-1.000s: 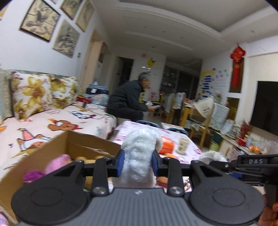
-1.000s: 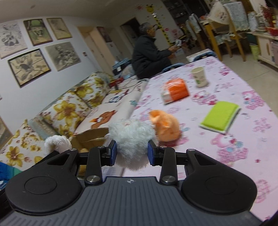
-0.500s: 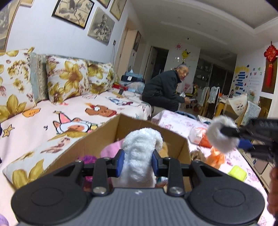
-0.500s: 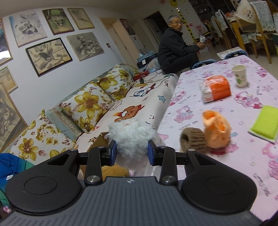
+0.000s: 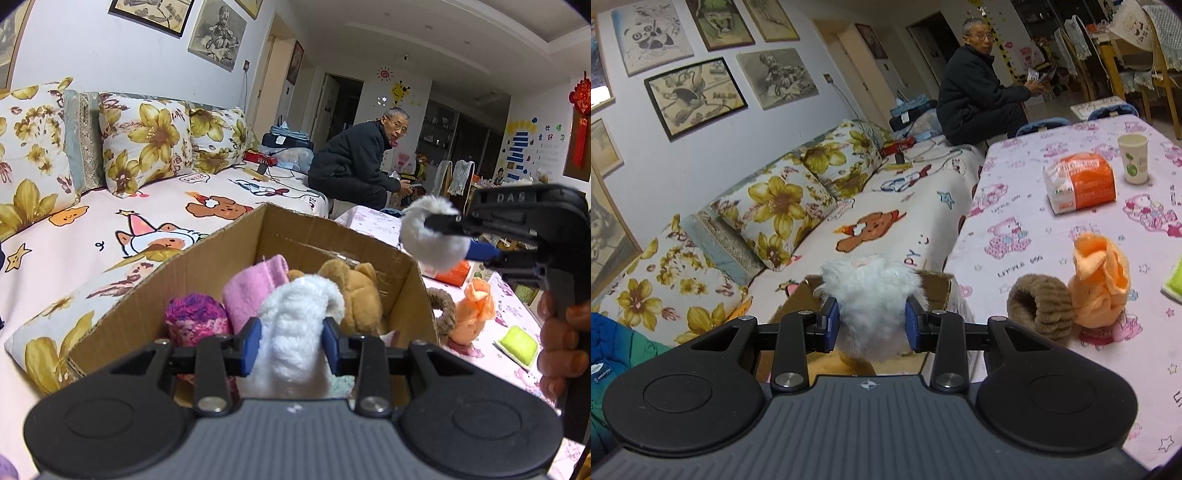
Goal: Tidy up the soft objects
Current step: 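Open both grippers to drop the white items into the box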
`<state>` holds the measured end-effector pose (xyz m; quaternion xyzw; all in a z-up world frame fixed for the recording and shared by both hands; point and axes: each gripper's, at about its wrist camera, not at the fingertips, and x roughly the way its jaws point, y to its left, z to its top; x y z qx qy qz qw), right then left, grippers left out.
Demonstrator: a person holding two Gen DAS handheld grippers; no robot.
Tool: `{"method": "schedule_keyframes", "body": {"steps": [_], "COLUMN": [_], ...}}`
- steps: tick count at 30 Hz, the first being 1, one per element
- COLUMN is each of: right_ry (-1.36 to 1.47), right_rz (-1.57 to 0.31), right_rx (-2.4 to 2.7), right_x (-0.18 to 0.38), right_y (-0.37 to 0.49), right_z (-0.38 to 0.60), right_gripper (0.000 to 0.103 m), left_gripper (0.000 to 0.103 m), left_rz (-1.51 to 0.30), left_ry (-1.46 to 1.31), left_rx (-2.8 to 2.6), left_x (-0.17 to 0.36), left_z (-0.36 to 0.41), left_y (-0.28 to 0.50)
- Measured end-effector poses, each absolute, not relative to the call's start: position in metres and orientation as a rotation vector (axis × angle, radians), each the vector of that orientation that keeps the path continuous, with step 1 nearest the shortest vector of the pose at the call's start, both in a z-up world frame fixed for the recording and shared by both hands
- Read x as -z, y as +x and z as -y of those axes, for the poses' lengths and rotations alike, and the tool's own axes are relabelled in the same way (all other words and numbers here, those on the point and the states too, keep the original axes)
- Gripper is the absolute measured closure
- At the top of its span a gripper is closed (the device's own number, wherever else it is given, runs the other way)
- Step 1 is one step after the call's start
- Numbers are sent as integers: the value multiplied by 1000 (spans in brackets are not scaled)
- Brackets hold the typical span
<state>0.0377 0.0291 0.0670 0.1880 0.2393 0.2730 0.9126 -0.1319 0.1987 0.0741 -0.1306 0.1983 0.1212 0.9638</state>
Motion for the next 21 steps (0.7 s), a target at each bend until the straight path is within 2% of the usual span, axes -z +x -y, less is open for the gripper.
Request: {"method": "schedule_keyframes", "body": {"steps": [6,9,10,11,13,17,21], "right_ry": [391,373,369,366,365,391,396], "right_rz": [-451,-484,-505,-523,-545,-523,-463], "right_rx": [-578,-566,-569,-563,-548,-505,-433], "right_x": [-79,-73,-68,-64,-57,-56,-66], "right_y": [36,41,42,44,47,36,24], "right_z": [-30,-36,-38,-40,-40,-25,-5], "right_gripper": [59,56,50,43,42,28,20], "left_gripper": [69,62,56,45,34,27,25], "left_rz": [-413,-413,-413,-411,-399,-374,-351], "left_ry": [-264,-260,-257,-254,-251,-241,-228], "left_rx": [-246,-253,-257,-264,-277,-288,-286], "left_x": [-72,-72,-71,-71,-72,-74,-77], "left_z": [-202,-203,-203,-202,-202,-201,-198], "left_y": [-127,-126,-126,-126,-127,-129,-131]}}
